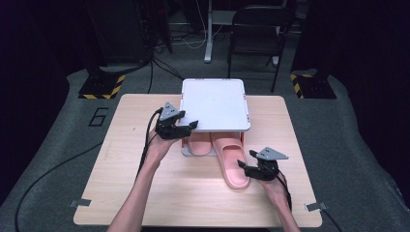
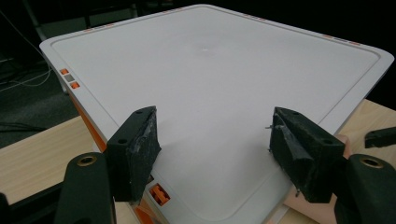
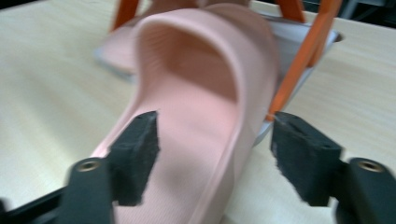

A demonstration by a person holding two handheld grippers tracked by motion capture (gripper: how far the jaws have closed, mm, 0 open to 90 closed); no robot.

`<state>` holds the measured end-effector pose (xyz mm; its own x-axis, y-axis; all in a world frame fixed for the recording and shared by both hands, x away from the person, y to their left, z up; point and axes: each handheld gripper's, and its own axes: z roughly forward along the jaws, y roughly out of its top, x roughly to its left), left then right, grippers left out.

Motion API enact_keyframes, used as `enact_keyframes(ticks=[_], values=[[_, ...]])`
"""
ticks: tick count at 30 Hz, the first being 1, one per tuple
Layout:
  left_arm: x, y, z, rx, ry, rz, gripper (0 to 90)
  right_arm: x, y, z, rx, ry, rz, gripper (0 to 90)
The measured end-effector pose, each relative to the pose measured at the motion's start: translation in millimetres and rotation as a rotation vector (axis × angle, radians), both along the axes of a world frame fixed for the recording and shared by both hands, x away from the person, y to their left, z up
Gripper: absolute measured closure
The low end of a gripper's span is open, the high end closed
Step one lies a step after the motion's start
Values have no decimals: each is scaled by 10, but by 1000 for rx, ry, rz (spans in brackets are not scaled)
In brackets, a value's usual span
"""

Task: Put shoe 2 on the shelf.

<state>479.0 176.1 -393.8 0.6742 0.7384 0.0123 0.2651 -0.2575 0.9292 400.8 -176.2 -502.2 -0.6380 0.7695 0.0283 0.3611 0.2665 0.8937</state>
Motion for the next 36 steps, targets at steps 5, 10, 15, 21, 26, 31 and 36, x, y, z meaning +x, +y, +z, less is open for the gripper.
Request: enact_keyframes(ticks=[5, 10, 15, 21, 26, 31, 36], values=[[1, -5, -2, -8, -1, 4, 328, -226, -158, -43, 55, 3, 98, 214], [-2, -10, 7, 0, 5, 6, 329, -381, -160, -89, -4, -2, 194, 159], [-5, -17, 15, 7, 8, 13, 332, -417, -84, -205, -109, 12, 214, 211], [3, 6, 22, 11, 15, -3, 343, -373, 32, -175, -221, -32, 216, 225], [0, -1, 19, 7, 12, 2, 347, -261, 145, -134, -216, -69, 173, 243], [4, 7, 20, 7, 13, -2, 348, -96, 228, -78, -176, -91, 116, 248], [3, 10, 18, 8, 12, -1, 348, 89, 309, -90, -139, -72, 58, 277]])
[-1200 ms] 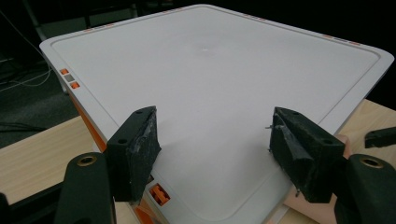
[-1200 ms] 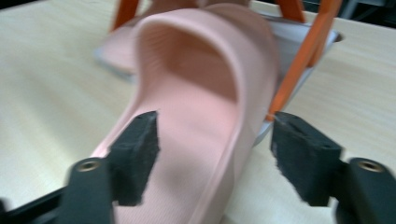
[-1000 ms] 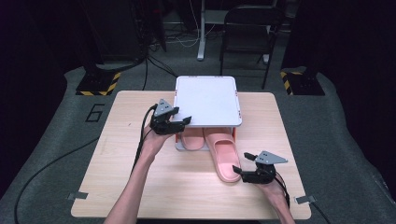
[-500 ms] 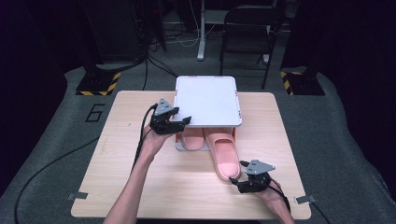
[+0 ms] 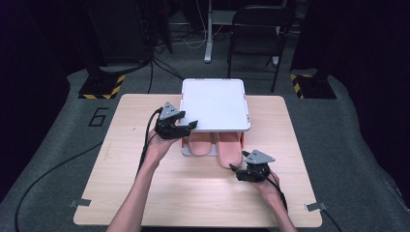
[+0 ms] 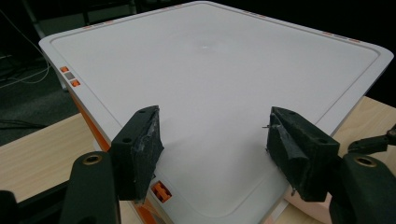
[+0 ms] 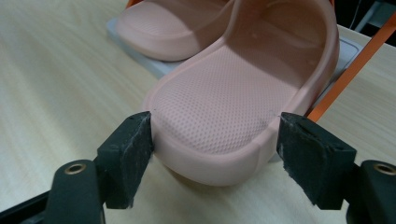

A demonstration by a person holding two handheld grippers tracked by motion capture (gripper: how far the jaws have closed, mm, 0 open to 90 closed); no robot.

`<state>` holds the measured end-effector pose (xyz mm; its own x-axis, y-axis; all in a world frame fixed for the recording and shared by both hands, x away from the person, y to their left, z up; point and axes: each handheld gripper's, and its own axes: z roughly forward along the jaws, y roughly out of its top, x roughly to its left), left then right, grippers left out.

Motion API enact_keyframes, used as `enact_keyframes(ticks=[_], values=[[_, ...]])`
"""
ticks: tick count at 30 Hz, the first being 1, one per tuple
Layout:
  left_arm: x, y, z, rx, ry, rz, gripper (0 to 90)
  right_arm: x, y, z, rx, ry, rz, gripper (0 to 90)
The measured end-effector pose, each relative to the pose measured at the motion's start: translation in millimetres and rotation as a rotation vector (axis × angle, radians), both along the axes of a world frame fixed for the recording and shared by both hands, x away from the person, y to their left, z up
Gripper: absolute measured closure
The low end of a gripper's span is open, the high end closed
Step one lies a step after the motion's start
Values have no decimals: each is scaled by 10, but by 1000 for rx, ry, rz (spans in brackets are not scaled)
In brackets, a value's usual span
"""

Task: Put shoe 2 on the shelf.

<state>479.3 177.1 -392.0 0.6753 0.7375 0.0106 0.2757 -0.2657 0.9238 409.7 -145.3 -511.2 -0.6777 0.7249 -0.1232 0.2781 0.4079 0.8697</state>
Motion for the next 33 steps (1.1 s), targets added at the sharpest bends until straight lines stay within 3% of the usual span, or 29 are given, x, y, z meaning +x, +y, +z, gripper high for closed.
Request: enact_keyframes(ticks=[7, 13, 19, 22, 33], values=[[-2, 4, -6, -8, 1, -5, 348, 190, 106, -29, 68, 44, -32, 322], [1, 10, -19, -20, -9, -6, 348, 319, 239, -12, 34, 31, -53, 322], [4, 14, -20, -23, -10, -10, 351, 233, 214, -18, 30, 28, -78, 364], [3, 9, -21, -22, -11, -7, 350, 204, 158, -67, 56, 61, -82, 405], [3, 12, -23, -24, -11, -8, 350, 338, 292, -72, 30, 54, -87, 442]])
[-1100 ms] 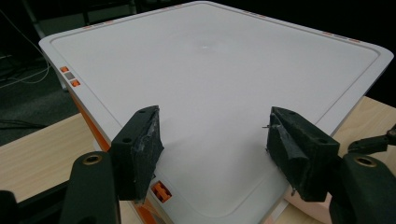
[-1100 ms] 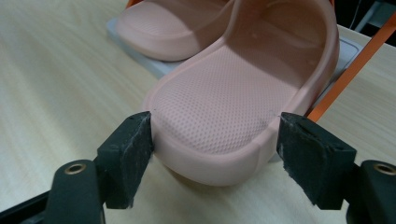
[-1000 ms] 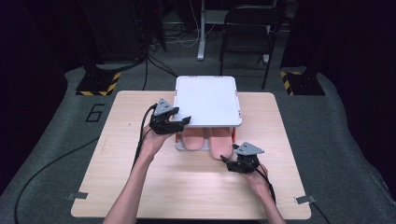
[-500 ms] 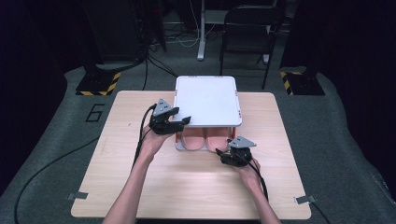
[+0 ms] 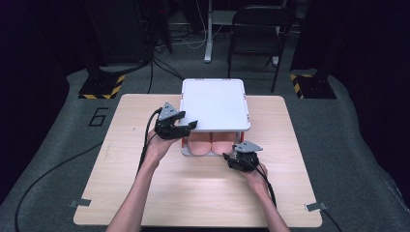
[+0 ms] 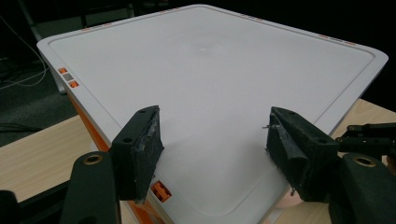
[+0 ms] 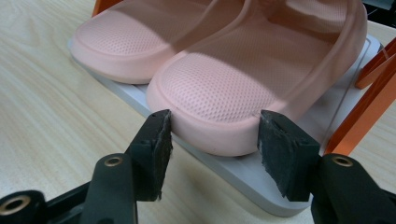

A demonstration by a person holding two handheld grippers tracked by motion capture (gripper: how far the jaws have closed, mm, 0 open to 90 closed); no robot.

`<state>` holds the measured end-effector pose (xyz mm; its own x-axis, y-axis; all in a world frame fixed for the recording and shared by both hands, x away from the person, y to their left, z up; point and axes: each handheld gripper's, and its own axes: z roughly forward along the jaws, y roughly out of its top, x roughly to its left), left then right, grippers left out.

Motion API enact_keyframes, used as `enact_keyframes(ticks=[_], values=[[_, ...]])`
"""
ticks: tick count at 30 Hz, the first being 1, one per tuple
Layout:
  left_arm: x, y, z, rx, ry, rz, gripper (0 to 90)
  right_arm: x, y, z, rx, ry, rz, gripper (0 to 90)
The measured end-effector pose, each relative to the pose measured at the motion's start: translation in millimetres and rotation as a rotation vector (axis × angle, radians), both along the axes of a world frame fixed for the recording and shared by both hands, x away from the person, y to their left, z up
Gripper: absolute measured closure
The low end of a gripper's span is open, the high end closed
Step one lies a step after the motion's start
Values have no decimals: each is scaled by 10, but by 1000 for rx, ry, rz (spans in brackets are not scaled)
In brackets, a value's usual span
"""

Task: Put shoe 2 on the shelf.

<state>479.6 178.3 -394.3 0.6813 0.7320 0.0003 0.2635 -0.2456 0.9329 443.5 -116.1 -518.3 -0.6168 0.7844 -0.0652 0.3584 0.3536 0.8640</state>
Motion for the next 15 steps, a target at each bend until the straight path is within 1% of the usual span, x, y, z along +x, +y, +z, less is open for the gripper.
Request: enact_keyframes(ticks=[4, 7, 9, 10, 11, 13, 14, 15], values=[[0, 3, 0, 2, 0, -2, 350, 20, 6, -1, -12, -10, 9, 435], [0, 5, -1, 2, -1, -3, 350, 22, -1, -9, -3, 5, -2, 418], [1, 5, -2, 1, -1, -4, 350, 17, 0, -14, 13, 2, -10, 406], [1, 6, -2, 0, -1, -6, 351, 18, -5, -8, 3, -2, -5, 383], [2, 5, -5, -7, 0, -7, 350, 8, -7, -2, 6, -8, -10, 360], [4, 21, -19, -14, -8, -17, 348, -53, -33, 45, 30, -11, -14, 303], [3, 30, -31, -23, -12, -22, 347, -85, -52, 68, 41, -34, -22, 264], [5, 40, -38, -26, -14, -31, 342, -118, -80, 99, 43, -43, -20, 234]])
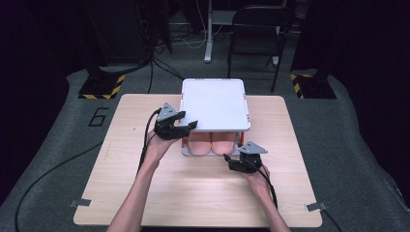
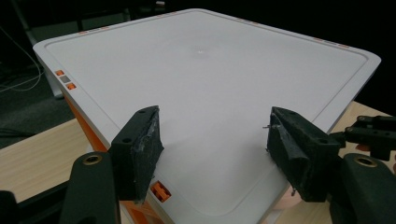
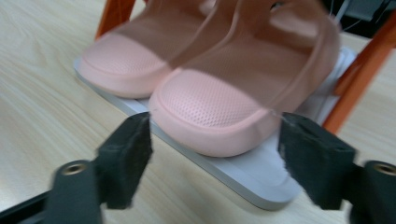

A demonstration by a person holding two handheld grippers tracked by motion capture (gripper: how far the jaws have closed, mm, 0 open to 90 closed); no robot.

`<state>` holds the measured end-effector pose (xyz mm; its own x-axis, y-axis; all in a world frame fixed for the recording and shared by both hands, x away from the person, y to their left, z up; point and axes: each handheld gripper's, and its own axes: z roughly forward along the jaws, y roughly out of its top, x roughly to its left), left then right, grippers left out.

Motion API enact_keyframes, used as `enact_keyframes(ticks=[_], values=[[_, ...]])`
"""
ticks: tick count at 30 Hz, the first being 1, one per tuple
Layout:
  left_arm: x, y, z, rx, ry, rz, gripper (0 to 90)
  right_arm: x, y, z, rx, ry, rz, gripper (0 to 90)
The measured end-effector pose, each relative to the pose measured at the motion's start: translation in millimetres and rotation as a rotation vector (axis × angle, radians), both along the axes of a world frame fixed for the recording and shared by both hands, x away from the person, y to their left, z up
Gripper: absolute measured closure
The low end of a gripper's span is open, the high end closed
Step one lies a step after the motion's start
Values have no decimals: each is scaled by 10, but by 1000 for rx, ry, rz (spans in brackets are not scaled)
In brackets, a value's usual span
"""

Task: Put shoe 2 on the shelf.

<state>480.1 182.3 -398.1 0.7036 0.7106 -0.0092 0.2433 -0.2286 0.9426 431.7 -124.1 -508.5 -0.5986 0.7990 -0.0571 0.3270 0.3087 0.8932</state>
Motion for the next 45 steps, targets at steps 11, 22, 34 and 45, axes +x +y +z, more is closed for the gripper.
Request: enact_keyframes(ticks=[11, 22, 34, 45], values=[[-252, 139, 11, -37, -80, 15, 211, -383, -489, 156, 101, -54, -76, 151], [-812, 788, -339, 0, -140, 128, 204, -661, -869, 64, 112, -86, -156, 177], [-1361, 1586, -954, -74, -83, 251, 205, -726, -935, -23, 112, -90, -192, 186], [-1412, 1664, -1079, -64, -28, 270, 205, -738, -981, -29, 152, -74, -211, 188]])
